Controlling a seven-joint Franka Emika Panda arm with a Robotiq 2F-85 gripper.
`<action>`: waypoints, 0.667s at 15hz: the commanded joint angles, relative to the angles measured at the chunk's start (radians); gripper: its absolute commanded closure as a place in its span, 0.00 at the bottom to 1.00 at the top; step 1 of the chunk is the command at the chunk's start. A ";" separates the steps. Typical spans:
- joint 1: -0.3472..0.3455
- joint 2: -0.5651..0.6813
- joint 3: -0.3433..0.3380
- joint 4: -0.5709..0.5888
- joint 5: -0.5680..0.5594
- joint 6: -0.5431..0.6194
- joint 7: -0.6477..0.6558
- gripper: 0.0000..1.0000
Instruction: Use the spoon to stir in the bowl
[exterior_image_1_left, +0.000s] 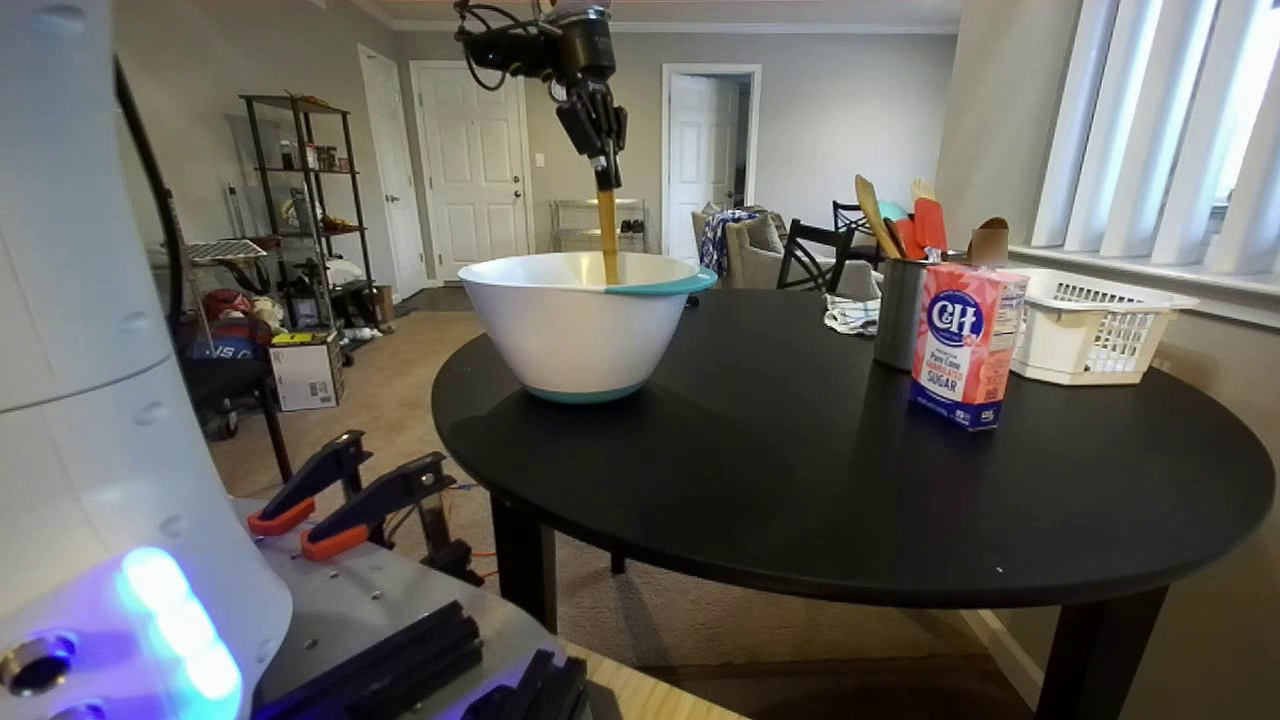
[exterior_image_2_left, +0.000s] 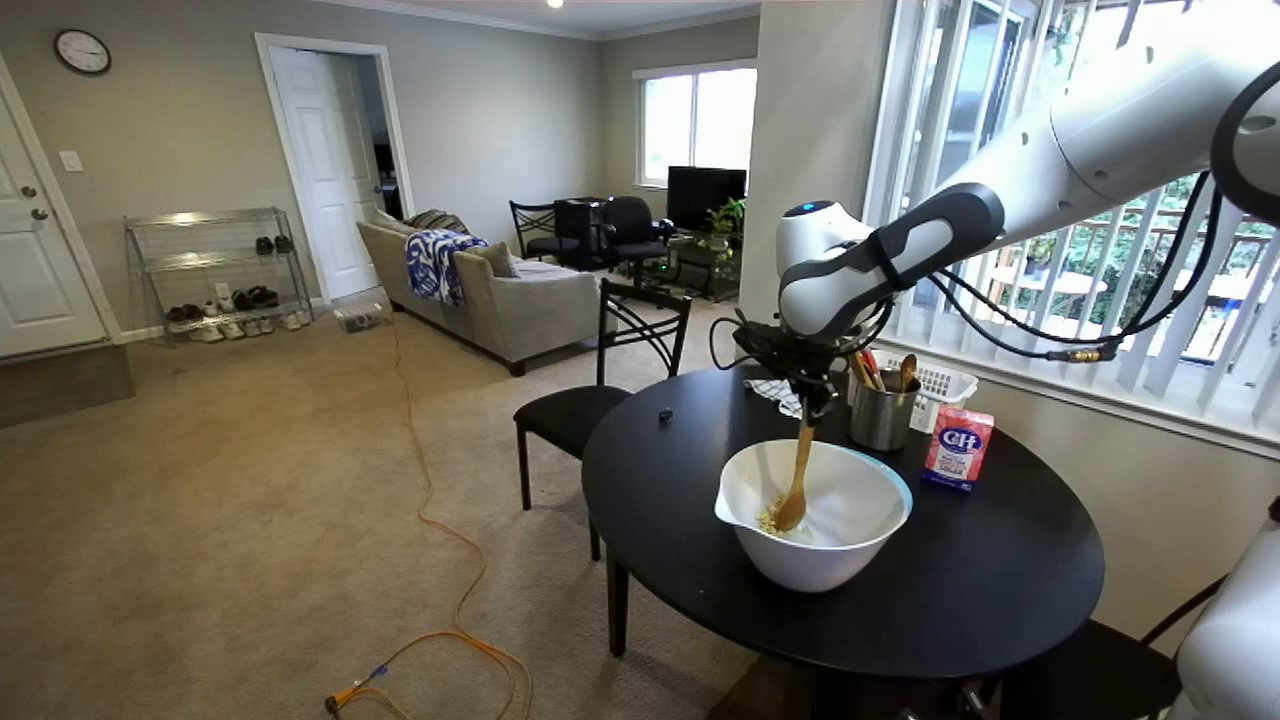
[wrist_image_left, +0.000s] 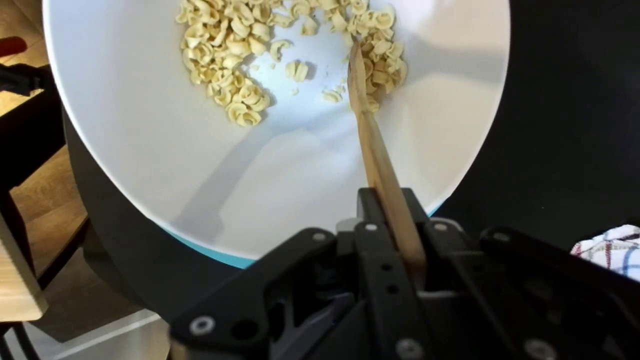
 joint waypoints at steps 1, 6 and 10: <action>0.001 0.004 0.010 -0.004 0.047 0.032 -0.009 0.97; -0.007 -0.005 0.016 -0.012 0.203 -0.002 -0.225 0.97; -0.015 -0.011 0.001 -0.008 0.207 -0.051 -0.314 0.97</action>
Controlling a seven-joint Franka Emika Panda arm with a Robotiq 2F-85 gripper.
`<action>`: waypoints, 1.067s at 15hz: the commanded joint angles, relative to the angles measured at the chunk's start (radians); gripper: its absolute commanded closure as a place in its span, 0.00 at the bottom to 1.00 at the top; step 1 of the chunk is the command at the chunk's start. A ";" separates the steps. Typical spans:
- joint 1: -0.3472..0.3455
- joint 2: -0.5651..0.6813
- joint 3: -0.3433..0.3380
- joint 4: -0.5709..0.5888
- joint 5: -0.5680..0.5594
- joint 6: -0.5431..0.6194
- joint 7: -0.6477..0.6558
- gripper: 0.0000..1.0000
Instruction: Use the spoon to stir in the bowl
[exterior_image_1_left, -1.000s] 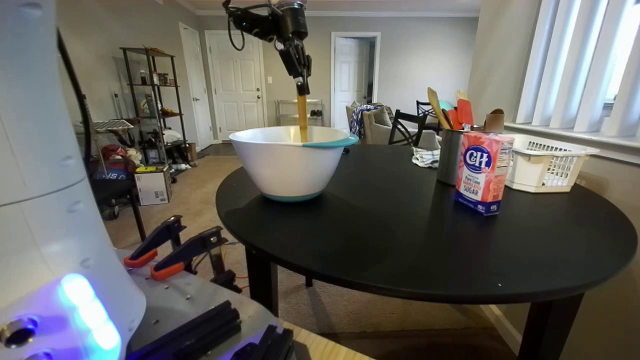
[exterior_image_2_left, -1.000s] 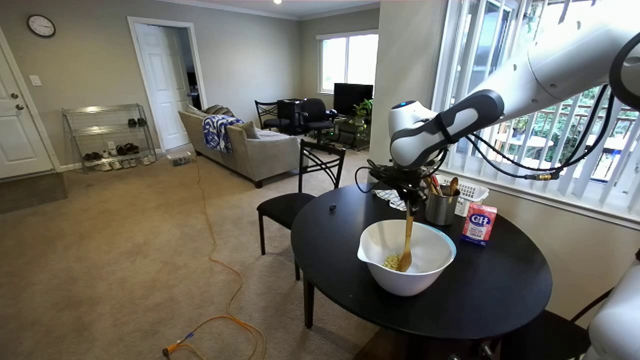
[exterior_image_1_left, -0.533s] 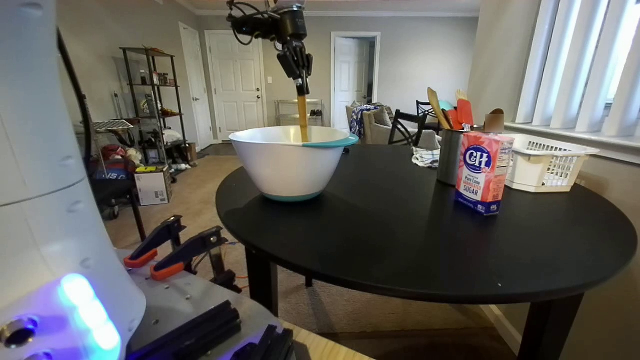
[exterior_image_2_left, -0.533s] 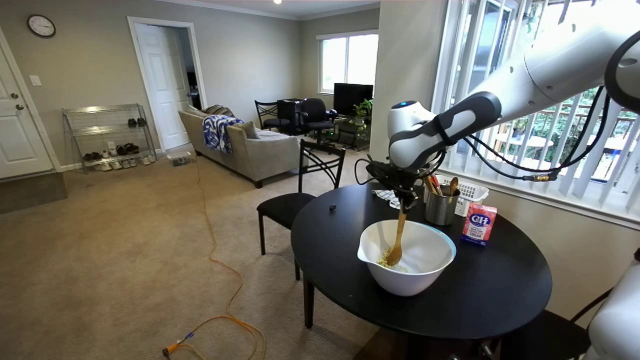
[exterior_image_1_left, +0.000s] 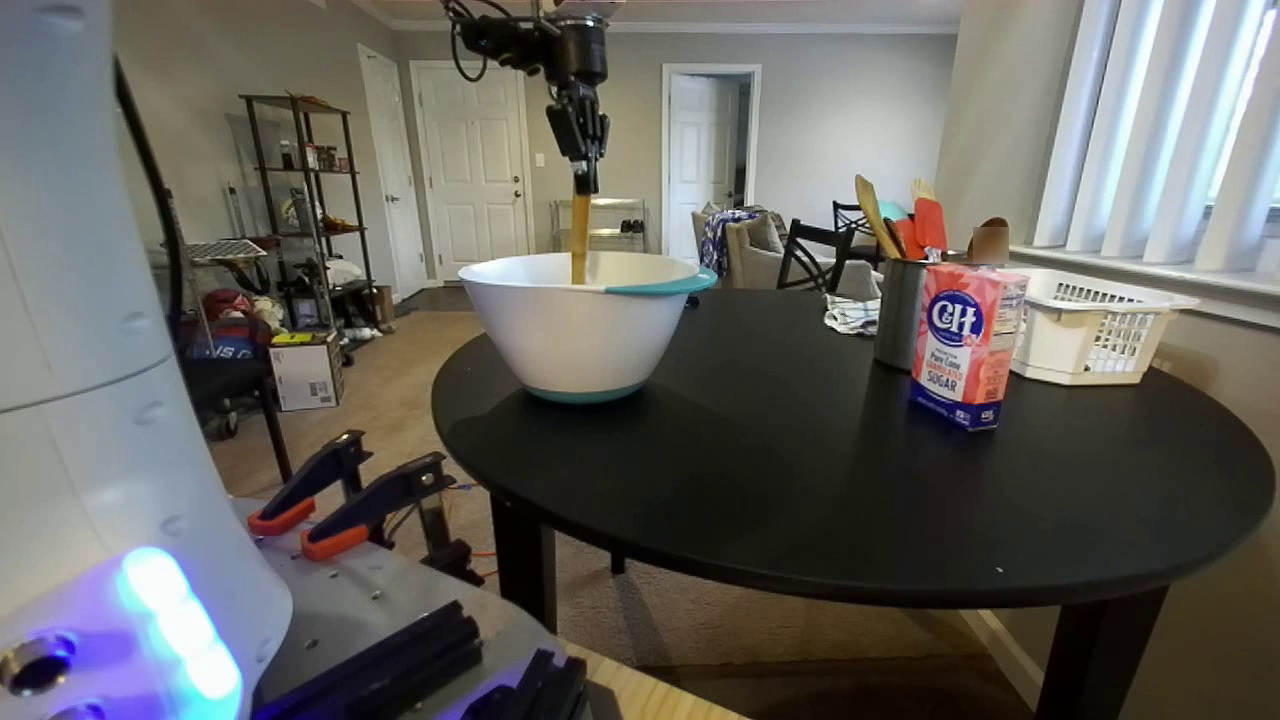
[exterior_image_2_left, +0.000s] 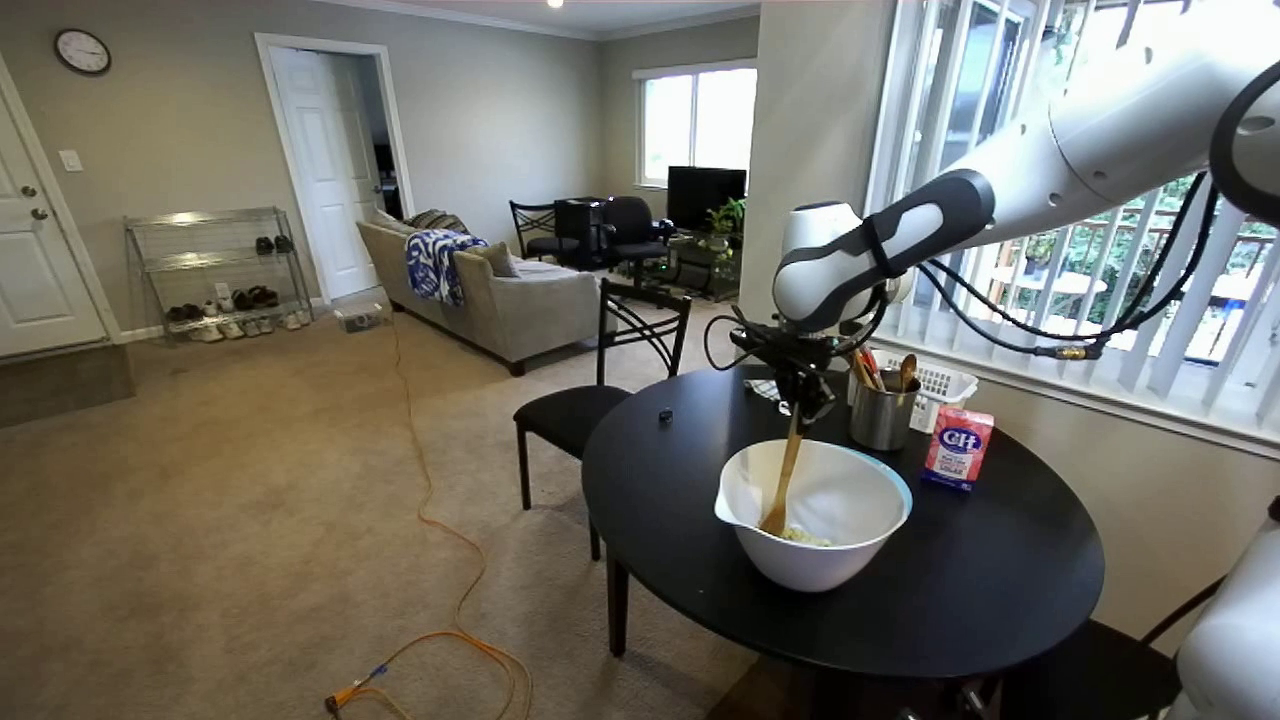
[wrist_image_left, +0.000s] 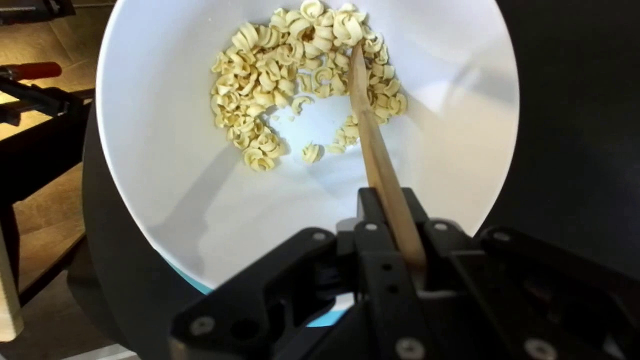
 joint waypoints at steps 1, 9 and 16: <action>-0.010 -0.014 -0.003 -0.005 0.010 -0.064 -0.096 0.97; -0.008 0.011 -0.014 0.047 -0.127 -0.270 -0.103 0.97; -0.010 0.022 -0.017 0.053 -0.138 -0.254 -0.105 0.97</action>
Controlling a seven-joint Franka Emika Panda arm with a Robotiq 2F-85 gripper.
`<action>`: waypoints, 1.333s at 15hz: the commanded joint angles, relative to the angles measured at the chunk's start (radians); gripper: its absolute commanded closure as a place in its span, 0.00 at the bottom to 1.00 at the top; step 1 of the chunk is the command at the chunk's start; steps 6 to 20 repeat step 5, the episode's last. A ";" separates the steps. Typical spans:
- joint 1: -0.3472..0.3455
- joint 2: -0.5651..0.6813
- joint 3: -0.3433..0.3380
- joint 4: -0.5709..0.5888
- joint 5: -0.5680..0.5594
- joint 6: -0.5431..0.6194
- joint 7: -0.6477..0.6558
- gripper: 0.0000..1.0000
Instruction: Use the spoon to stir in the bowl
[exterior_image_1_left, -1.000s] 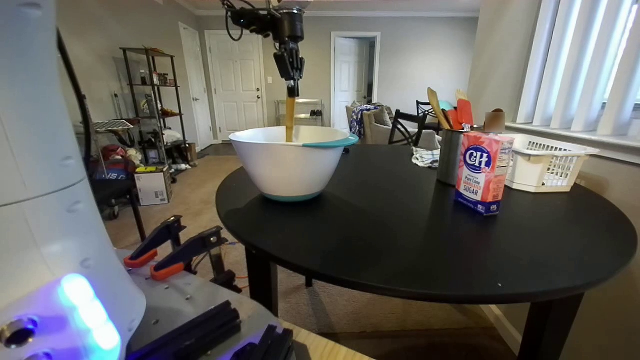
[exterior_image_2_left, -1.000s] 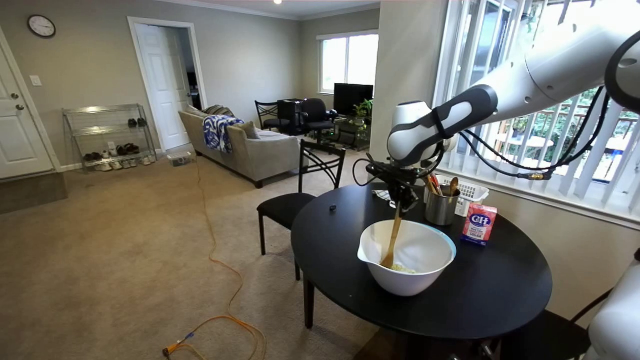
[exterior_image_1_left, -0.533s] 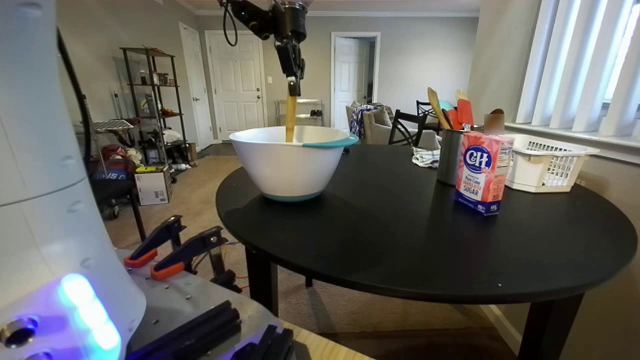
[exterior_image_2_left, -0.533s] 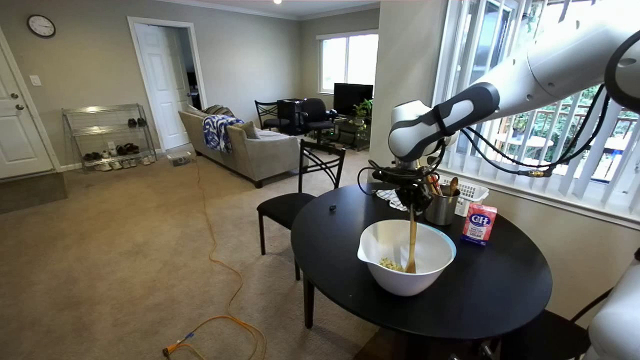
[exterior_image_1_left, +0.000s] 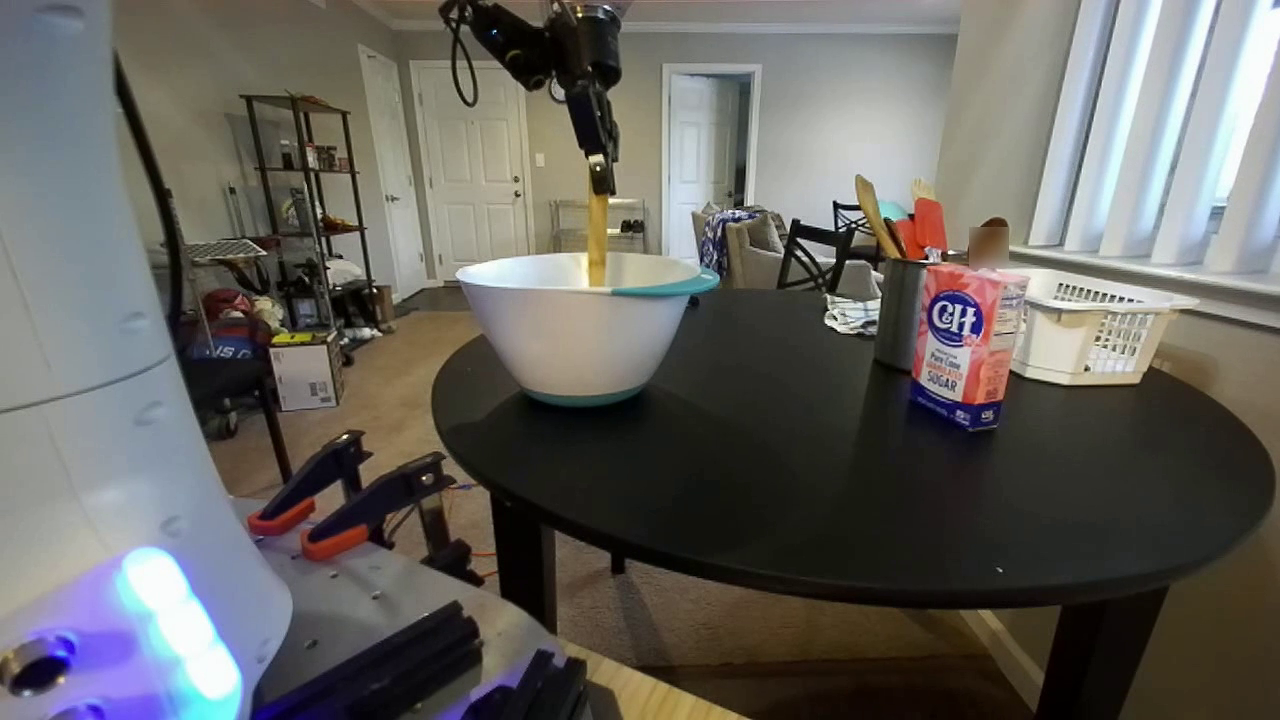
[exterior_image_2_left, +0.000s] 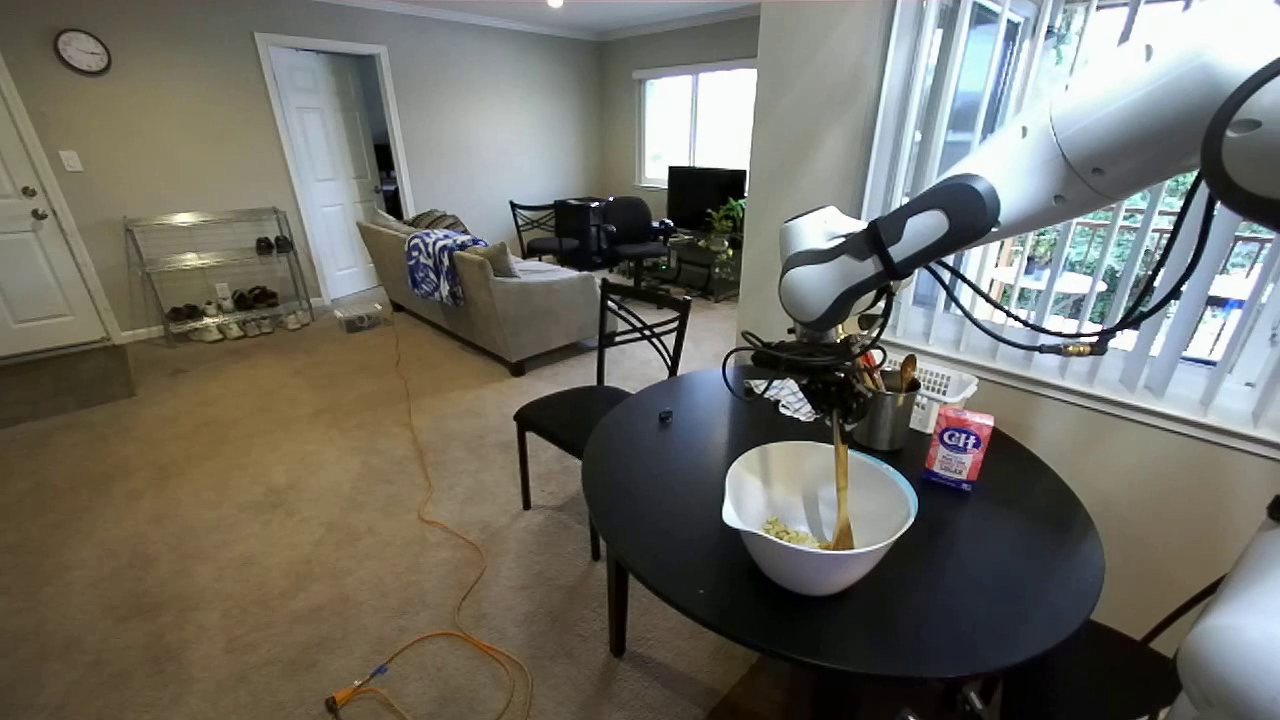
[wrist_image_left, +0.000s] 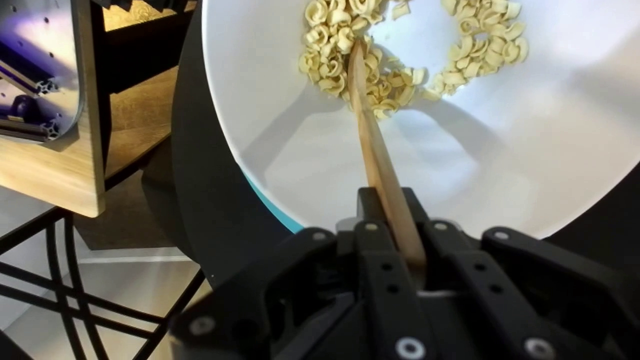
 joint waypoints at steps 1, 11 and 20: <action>-0.011 0.013 0.001 0.020 0.017 -0.012 -0.023 0.97; -0.010 0.013 0.001 0.023 0.051 -0.008 -0.021 0.97; -0.010 0.013 0.001 0.023 0.051 -0.008 -0.021 0.97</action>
